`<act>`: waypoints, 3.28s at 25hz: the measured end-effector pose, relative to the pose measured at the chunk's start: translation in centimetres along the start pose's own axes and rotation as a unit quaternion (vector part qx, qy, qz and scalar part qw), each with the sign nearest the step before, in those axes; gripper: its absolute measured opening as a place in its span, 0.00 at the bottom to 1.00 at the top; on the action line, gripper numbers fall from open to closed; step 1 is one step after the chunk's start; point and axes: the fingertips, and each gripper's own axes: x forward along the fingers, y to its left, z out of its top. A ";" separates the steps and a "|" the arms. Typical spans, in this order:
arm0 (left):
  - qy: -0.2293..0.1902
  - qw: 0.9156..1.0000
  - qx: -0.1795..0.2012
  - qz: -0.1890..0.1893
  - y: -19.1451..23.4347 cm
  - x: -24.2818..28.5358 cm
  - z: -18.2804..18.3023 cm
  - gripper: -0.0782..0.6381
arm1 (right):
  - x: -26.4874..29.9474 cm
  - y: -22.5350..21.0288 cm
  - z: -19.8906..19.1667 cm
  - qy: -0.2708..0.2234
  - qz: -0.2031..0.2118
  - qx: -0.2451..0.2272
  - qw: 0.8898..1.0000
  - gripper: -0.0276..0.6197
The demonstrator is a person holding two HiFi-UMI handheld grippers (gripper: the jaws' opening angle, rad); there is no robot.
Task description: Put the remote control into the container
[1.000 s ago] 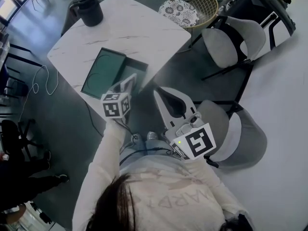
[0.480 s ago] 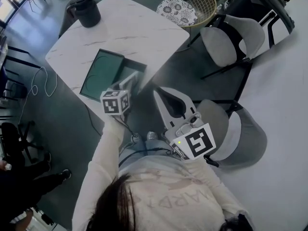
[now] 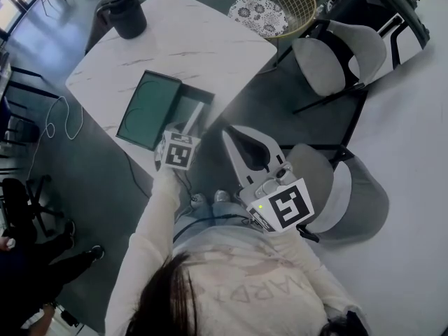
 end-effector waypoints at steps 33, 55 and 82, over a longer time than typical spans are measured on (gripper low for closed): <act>0.025 0.997 -0.051 -0.055 0.2 -0.4 -0.4 0.24 | 1.2 0.2 0.2 -0.005 0.003 0.000 1.000 0.07; 0.070 0.969 -0.202 -0.127 1.8 0.7 -0.4 0.23 | 1.8 0.5 0.2 -0.002 0.000 -0.008 1.000 0.07; 0.034 0.993 -0.108 -0.046 2.5 -0.2 0.1 0.23 | 2.6 0.6 0.3 -0.007 0.005 -0.005 1.000 0.07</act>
